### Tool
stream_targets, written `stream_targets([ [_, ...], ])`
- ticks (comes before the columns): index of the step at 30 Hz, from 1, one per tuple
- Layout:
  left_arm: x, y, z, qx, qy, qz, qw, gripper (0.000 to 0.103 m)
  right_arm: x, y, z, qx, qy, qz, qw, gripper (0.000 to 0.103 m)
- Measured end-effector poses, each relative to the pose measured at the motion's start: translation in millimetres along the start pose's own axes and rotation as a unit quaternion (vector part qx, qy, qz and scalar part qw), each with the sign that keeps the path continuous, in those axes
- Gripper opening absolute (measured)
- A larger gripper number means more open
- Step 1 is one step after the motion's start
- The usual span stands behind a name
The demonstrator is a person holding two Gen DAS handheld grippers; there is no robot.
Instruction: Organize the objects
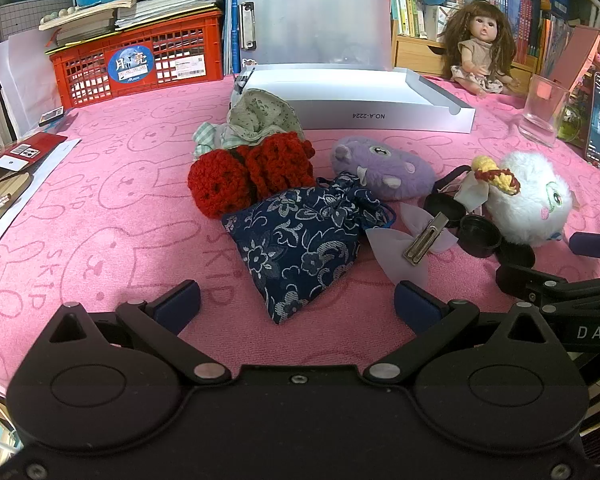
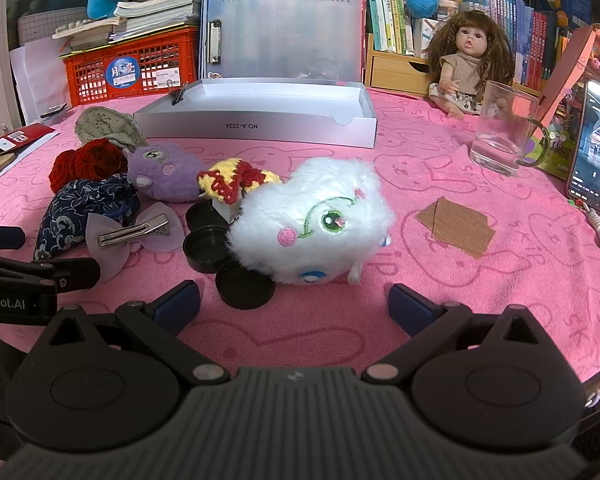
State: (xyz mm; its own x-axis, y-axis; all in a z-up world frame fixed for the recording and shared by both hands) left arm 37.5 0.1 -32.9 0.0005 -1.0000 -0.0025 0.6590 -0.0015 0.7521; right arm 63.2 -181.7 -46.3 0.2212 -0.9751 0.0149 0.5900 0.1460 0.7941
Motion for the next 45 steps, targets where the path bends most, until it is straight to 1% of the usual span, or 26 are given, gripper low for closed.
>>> stream_targets([
  [33,1.2,0.8,-1.0,0.0,0.002,0.001,1.0,0.103,-0.1,1.2,-2.3,-0.005,0.001,0.002,1.0,0.103],
  [41,-3.4,0.3,-0.1,-0.005,0.005,0.002,1.0,0.103,-0.4,0.2,-0.4,-0.009,-0.004,-0.004,1.0,0.103],
  [45,-5.1,-0.2,0.5,-0.001,0.004,0.001,1.0,0.103,-2.3,-0.2,2.1,-0.008,0.001,-0.002,1.0,0.103],
])
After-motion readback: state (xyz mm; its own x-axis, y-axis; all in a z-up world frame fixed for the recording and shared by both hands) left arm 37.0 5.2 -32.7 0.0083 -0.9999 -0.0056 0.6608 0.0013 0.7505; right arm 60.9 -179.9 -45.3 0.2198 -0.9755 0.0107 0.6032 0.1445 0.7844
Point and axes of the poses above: each gripper's, at about its wrist camera, not at the fingertips, and z roughly against the way its jaws point, x to its right, y to its top, the point moved 5 cm from there along -z, roughly the way its jaws point
